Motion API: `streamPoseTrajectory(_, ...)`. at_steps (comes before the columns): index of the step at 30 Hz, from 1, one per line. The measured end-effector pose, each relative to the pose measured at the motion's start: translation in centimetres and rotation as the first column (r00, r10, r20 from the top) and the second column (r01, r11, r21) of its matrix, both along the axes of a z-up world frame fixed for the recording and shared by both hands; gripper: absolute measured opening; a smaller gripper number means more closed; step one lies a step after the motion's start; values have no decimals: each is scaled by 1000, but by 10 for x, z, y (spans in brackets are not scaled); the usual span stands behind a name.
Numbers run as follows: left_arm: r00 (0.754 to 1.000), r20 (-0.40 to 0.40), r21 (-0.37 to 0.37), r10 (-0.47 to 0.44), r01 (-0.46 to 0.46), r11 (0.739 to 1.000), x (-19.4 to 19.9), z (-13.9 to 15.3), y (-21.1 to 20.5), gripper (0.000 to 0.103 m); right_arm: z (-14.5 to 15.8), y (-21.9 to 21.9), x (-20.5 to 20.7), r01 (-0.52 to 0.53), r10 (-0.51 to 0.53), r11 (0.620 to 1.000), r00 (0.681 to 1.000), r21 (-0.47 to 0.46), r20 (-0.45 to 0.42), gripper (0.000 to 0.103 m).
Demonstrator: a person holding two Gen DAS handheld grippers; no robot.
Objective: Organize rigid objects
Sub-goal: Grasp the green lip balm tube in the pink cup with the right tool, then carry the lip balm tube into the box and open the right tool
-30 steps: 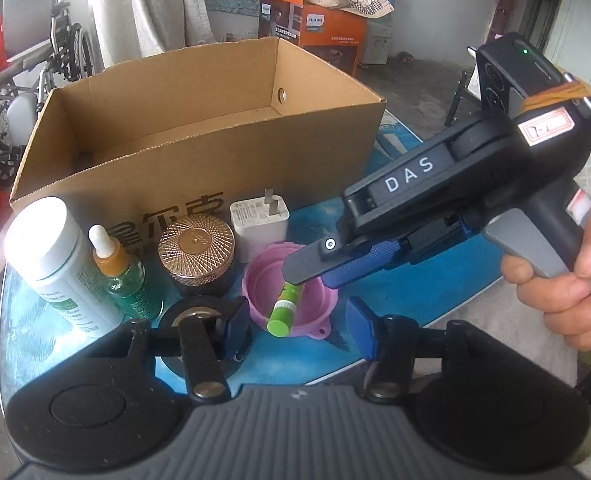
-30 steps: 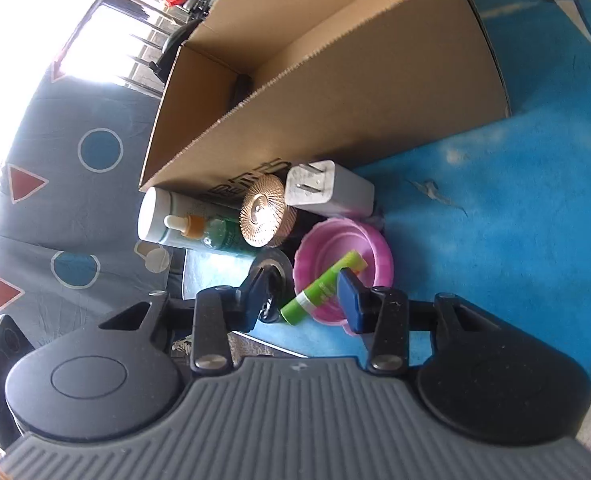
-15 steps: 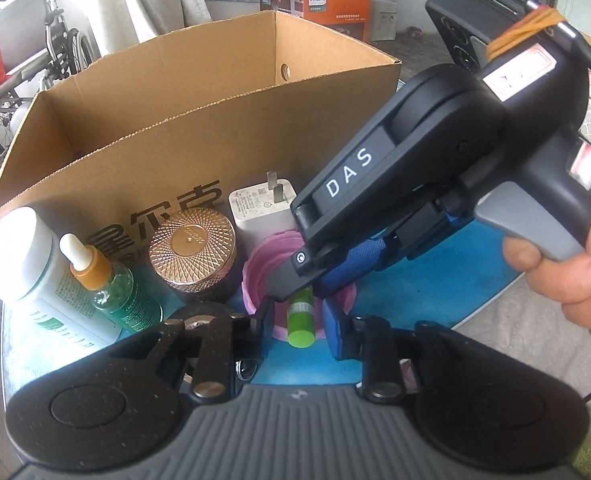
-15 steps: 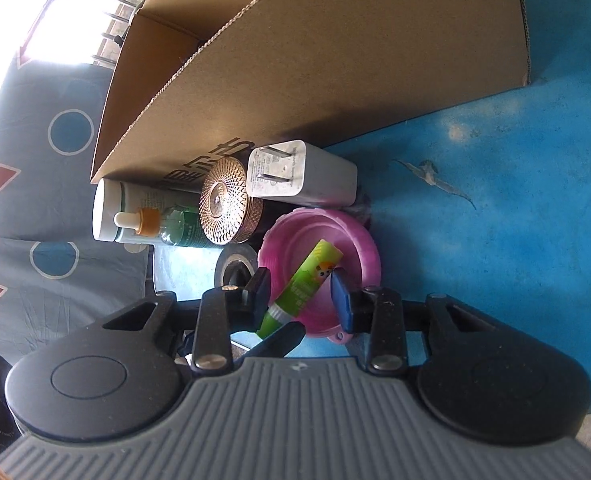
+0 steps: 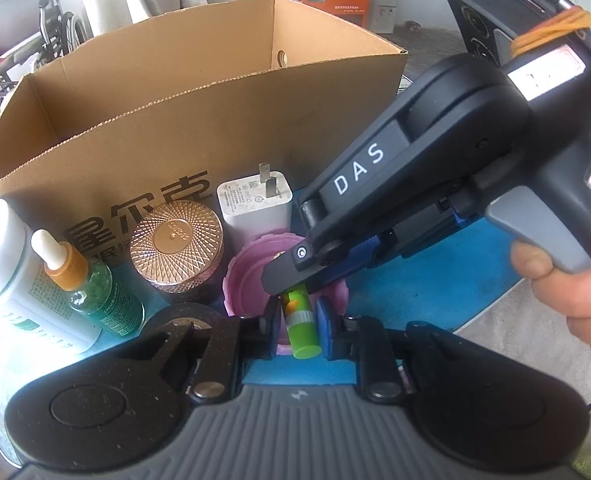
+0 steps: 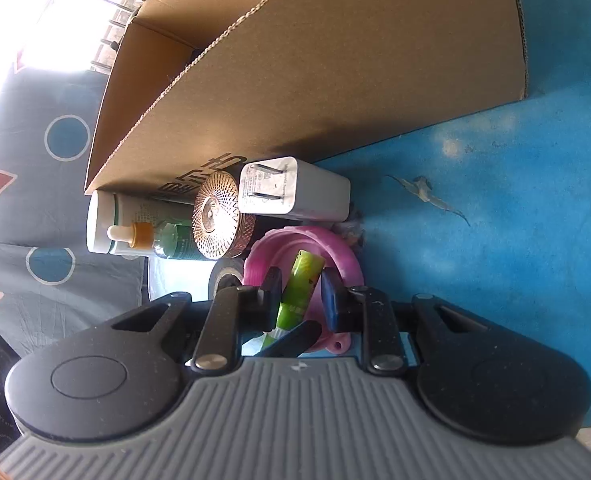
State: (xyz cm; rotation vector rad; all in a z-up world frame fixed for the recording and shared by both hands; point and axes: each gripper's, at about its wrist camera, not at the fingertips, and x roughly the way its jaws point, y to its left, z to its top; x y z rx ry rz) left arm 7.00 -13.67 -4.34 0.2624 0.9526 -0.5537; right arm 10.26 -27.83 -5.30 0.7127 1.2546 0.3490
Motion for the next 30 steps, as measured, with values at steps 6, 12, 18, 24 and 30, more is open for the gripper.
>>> streamPoseTrajectory(6, 999, 33, -32, 12, -11, 999, -8, 23, 7, 20, 21, 0, -12, 2, -4, 999, 998, 33, 55, 17)
streamPoseTrajectory(12, 990, 126, -111, 67, -53, 992, -6, 74, 29, 20, 83, 13, -16, -42, 33, 999, 973, 32, 229, 17)
streamPoseTrajectory(18, 975, 157, -187, 158, -128, 974, 27, 109, 58, 20, 131, 35, 19, -97, 82, 995, 931, 26, 355, 17)
streamPoseTrajectory(24, 970, 77, -179, 229, -213, 961, 90, 112, 80, 20, 135, 61, 85, -135, 124, 991, 937, 13, 326, 17)
streamPoseTrajectory(30, 960, 19, -98, 278, -275, 956, 132, 88, 92, 21, 102, 87, 150, -164, 164, 986, 966, -20, 199, 16)
